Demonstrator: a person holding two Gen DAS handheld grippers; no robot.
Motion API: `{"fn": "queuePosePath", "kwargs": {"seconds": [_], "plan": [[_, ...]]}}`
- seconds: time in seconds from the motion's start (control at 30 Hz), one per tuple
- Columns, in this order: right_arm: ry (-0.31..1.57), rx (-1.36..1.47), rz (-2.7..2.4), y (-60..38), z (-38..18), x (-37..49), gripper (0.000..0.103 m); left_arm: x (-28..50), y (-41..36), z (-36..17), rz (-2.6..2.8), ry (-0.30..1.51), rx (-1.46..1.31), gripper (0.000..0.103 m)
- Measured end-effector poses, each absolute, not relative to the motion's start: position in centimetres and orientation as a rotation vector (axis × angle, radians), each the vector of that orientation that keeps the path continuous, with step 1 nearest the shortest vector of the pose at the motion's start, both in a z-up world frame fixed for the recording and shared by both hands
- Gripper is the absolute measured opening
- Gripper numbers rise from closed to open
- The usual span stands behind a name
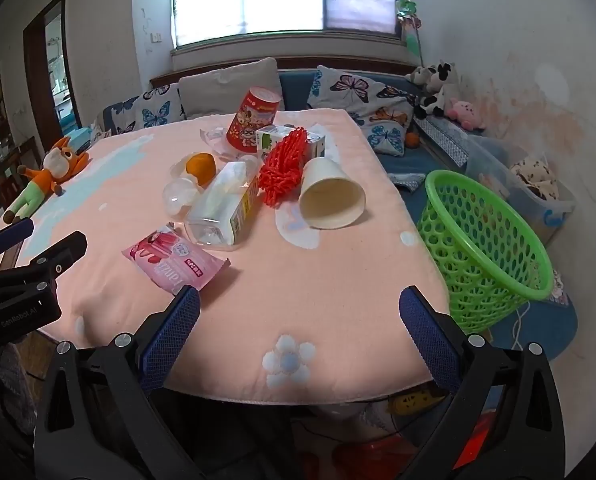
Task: Collect trash
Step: 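Move both grippers toward the pink wrapper and white paper cup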
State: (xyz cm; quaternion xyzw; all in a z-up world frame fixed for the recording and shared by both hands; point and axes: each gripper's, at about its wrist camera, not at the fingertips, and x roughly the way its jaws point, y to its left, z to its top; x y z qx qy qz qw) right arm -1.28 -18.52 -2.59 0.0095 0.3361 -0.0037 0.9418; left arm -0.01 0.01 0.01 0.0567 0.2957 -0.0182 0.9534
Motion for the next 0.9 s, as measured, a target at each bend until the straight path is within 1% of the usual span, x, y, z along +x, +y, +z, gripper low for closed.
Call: {"fn": "queuePosePath", "kwargs": {"seconds": [0.2, 0.43, 0.9], "plan": [[0.691, 0.022, -0.007, -18.6, -2.7, -1.0, 0.099, -0.1, 0.1, 0.0, -0.037, 0.607, 0.117, 0.097], [0.696, 0.015, -0.016, -19.4, -2.7, 0.3, 0.099, 2.0, 0.3, -0.3, -0.035, 0.627, 0.111, 0.097], [0.722, 0.01, -0.007, -21.0, -2.7, 4.6, 0.099, 4.9, 0.8, -0.6, -0.017, 0.682, 0.099, 0.097]]}}
